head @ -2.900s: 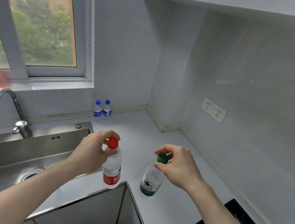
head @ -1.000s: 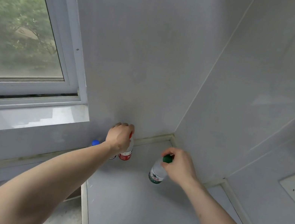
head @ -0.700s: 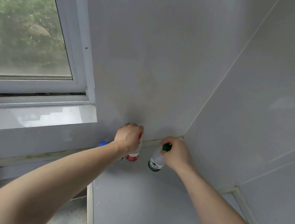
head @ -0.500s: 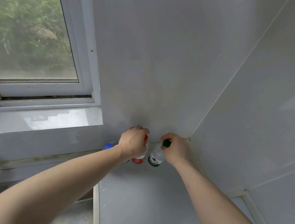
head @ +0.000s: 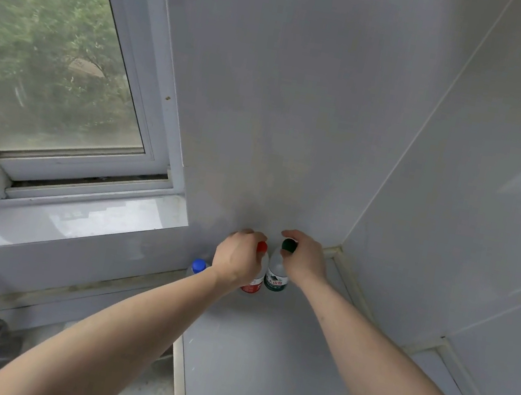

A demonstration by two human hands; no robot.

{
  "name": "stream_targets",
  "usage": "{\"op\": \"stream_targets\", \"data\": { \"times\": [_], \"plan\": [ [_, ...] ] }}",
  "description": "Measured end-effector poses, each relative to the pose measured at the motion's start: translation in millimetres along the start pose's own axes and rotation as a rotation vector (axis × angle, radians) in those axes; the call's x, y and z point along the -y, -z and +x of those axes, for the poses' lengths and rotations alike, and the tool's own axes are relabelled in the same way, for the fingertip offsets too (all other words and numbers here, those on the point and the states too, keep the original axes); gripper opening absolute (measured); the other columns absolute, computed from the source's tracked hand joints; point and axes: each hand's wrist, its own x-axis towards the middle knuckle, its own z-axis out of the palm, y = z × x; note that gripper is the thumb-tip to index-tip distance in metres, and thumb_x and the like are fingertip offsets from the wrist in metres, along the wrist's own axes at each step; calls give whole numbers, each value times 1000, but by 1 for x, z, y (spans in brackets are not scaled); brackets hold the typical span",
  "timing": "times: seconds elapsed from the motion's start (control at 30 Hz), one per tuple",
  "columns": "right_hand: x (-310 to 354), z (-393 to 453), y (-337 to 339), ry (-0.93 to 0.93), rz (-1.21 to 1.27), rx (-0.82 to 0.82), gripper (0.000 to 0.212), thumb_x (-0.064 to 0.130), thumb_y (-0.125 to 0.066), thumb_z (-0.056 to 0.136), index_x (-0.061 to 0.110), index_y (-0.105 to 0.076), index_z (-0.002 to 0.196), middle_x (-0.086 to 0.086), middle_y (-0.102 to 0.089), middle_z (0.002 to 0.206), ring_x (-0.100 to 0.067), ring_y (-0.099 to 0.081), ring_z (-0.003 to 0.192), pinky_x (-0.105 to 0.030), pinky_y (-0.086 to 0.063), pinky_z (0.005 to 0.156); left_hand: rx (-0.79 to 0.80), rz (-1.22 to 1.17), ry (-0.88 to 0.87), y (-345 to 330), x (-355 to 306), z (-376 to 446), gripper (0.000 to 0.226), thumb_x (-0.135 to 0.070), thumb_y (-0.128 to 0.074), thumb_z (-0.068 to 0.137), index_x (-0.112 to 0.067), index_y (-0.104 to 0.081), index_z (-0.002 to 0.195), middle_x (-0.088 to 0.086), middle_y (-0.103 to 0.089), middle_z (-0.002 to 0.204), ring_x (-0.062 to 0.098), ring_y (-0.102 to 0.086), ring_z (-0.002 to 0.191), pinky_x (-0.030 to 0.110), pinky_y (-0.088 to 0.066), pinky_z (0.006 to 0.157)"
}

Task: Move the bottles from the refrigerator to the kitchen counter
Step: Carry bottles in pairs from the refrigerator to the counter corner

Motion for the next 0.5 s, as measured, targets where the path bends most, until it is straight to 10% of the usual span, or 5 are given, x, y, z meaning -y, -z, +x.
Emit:
{"op": "stream_targets", "data": {
  "times": [0.13, 0.5],
  "plan": [
    [-1, -22, 13, -14, -4, 73, 59, 3, -64, 93, 21, -54, 149, -4, -57, 150, -25, -54, 138, -30, -42, 114, -32, -42, -17, 12, 2, -13, 24, -17, -55, 94, -23, -68, 112, -2, -66, 116, 29, -62, 102, 39, -55, 72],
    [-1, -201, 42, -18, 168, 14, 55, 10, -59, 100, 34, -51, 149, 6, -49, 155, -14, -48, 142, -36, -40, 118, 47, -229, -147, 74, 13, -174, 41, -21, -67, 90, -36, -62, 127, -20, -55, 136, 6, -52, 121, 25, -43, 98]
  ]
}}
